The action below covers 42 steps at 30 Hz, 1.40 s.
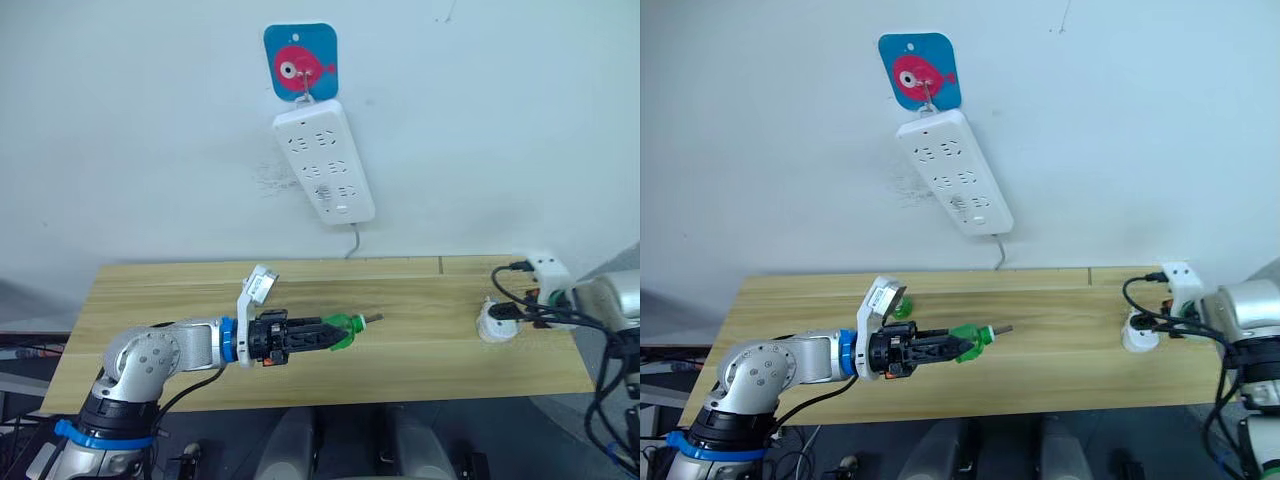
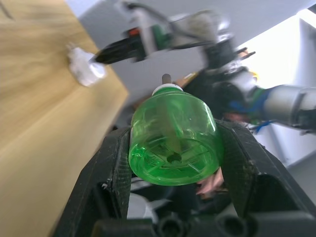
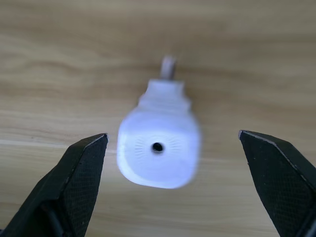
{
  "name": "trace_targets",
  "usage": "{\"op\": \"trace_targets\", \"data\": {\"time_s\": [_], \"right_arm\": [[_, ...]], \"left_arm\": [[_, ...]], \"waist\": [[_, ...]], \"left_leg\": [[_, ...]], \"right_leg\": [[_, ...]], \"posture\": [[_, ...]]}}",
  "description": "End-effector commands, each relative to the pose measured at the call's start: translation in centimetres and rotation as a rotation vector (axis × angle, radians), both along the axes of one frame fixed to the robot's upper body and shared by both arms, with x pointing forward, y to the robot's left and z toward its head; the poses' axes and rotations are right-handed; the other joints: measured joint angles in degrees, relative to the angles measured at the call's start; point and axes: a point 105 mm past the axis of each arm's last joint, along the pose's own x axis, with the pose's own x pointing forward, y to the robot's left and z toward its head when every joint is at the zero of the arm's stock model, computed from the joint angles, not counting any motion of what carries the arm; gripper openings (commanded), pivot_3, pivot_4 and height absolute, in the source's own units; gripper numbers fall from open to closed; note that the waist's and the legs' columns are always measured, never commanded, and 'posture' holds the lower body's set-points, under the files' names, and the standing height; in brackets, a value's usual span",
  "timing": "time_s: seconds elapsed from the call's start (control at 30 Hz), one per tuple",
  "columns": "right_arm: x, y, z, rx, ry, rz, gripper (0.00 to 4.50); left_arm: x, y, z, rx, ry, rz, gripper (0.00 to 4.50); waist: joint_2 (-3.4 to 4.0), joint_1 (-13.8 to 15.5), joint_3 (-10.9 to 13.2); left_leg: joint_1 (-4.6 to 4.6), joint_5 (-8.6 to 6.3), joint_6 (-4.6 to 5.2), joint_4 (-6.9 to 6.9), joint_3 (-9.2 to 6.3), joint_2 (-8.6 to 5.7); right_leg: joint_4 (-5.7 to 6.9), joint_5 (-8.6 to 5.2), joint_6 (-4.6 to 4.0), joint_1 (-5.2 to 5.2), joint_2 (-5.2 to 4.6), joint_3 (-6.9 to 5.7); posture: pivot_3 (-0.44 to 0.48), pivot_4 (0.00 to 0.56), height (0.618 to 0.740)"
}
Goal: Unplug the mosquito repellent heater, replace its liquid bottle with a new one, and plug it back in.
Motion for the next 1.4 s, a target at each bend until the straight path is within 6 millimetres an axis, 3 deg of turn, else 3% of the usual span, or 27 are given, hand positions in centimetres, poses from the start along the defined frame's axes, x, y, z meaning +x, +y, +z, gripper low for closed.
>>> {"op": "trace_targets", "data": {"time_s": [0.03, 0.1, 0.27, 0.43, 0.6, 0.93, 1.3, 1.4], "right_arm": [[0.2, 4.3, 3.7, 0.268, -0.085, 0.088, 4.44], [-0.3, 7.2, 5.0, 0.475, -0.118, 0.176, 4.44], [-2.6, 12.5, 6.7, 0.836, -0.154, 0.371, 4.44], [-4.0, 16.5, 8.2, 0.968, -0.185, 0.434, 4.44], [-4.3, 18.9, 8.6, 1.040, -0.179, 0.351, 4.44], [-4.3, 21.1, 8.7, 1.097, -0.203, 0.291, 4.44], [-3.8, 21.2, 8.6, 1.128, -0.212, 0.198, 0.83], [-3.7, 21.3, 8.7, 1.137, -0.218, 0.190, 0.83]], "left_arm": [[1.3, -1.4, 1.5, 0.027, -0.287, 0.072, 2.27], [2.1, -1.6, 1.9, 0.036, -0.397, 0.120, 2.27], [3.3, -2.3, 3.0, 0.059, -0.649, 0.194, 2.27], [3.2, -3.3, 3.6, 0.041, -0.711, 0.178, 2.27], [2.8, -3.9, 4.1, 0.021, -0.723, 0.156, 2.27], [1.9, -4.6, 4.9, -0.012, -0.737, 0.113, 2.27], [1.7, -4.5, 4.7, -0.007, -0.734, 0.112, 2.27], [1.6, -4.6, 4.7, -0.011, -0.735, 0.113, 2.27]], "waist": [[0.00, -0.14, 0.00], [-0.01, -0.16, 0.01], [-0.01, 0.60, 0.02], [0.02, 0.81, 0.04], [-0.01, 0.47, 0.08], [0.00, -0.31, 0.08], [0.00, -0.30, 0.07], [0.00, -0.30, 0.07]], "left_leg": [[0.00, 0.00, 0.00, -0.01, 0.01, 0.01], [0.00, 0.00, 0.00, -0.01, 0.02, 0.03], [-0.05, -0.01, 0.02, -0.10, -0.05, 0.02], [-0.15, -0.05, 0.08, -0.10, -0.03, 0.00], [-0.18, -0.05, 0.11, -0.10, -0.04, 0.00], [-0.17, -0.02, 0.13, -0.07, -0.07, 0.02], [-0.16, -0.01, 0.11, -0.07, -0.09, 0.03], [-0.16, -0.01, 0.11, -0.07, -0.09, 0.02]], "right_leg": [[-0.01, 0.01, -0.02, 0.00, -0.01, 0.01], [-0.03, 0.04, -0.06, 0.00, 0.00, 0.01], [-0.16, 0.04, -0.06, 0.00, -0.05, -0.07], [-0.42, 0.09, 0.02, 0.02, -0.08, -0.10], [-0.44, 0.09, 0.02, 0.03, -0.07, -0.15], [-0.39, 0.10, 0.04, 0.04, 0.05, -0.14], [-0.37, 0.10, 0.04, 0.03, 0.07, -0.14], [-0.38, 0.11, 0.04, 0.04, 0.06, -0.13]], "posture": [[0.120, 0.236, 0.740], [0.120, 0.236, 0.740], [0.122, 0.234, 0.740], [0.128, 0.235, 0.740], [0.128, 0.234, 0.740], [0.137, 0.231, 0.740], [0.145, 0.230, 0.740], [0.144, 0.229, 0.740]]}}
